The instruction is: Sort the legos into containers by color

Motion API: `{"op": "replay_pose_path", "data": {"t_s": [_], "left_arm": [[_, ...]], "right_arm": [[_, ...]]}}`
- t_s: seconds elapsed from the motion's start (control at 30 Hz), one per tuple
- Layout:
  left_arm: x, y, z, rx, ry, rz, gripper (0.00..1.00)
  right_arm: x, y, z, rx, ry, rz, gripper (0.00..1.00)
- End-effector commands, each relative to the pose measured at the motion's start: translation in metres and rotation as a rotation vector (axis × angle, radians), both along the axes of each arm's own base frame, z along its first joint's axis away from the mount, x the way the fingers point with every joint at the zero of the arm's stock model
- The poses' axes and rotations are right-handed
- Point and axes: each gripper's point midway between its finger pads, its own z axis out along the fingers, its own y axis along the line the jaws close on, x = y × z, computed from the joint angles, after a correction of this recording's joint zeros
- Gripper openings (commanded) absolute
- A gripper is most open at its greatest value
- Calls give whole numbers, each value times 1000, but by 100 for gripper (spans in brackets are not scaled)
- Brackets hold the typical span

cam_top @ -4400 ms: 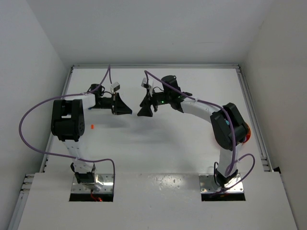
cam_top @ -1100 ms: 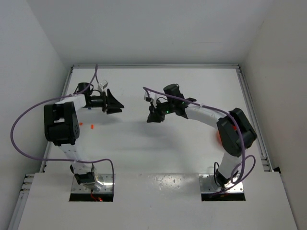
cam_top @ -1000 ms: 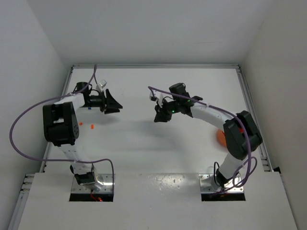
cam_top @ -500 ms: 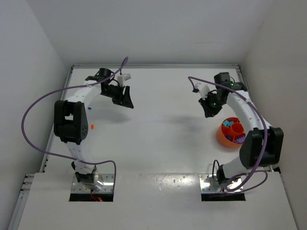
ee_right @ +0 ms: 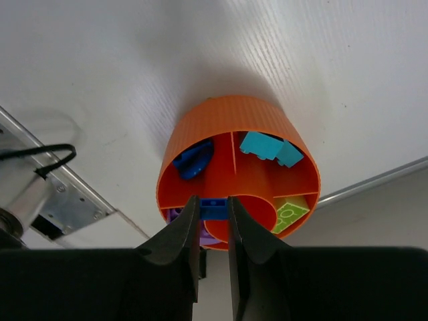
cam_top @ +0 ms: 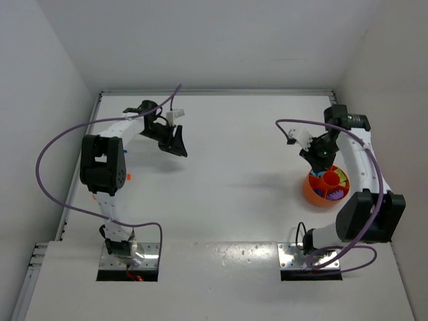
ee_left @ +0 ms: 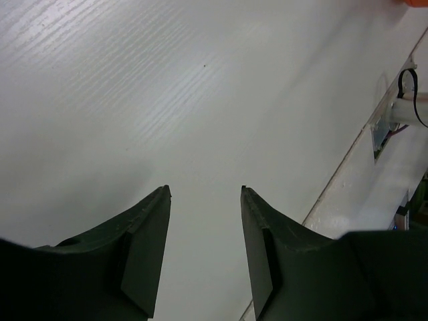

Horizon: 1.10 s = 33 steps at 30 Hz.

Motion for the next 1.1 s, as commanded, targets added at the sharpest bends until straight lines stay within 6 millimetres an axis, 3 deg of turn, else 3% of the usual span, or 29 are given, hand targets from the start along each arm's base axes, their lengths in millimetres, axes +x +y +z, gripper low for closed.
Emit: {"op": "replay_pose_path", "data": {"t_s": [0.0,0.37,0.93,1.07], "left_arm": [[1,-8,16,-49,-38,-51,52],[0,-5,19,-21,-50,-37,52],[3,-3,20,-5,-48,-19,52],[3,-2,19,4,-49,-16,52]], "right_arm": [[-4,-4,5,-11,-13,167,3],[-13,5,-19,38,36,370,3],[-22,-9,-47,-12,139,409,7],[-22,-10,-49,-18,150,418,15]]}}
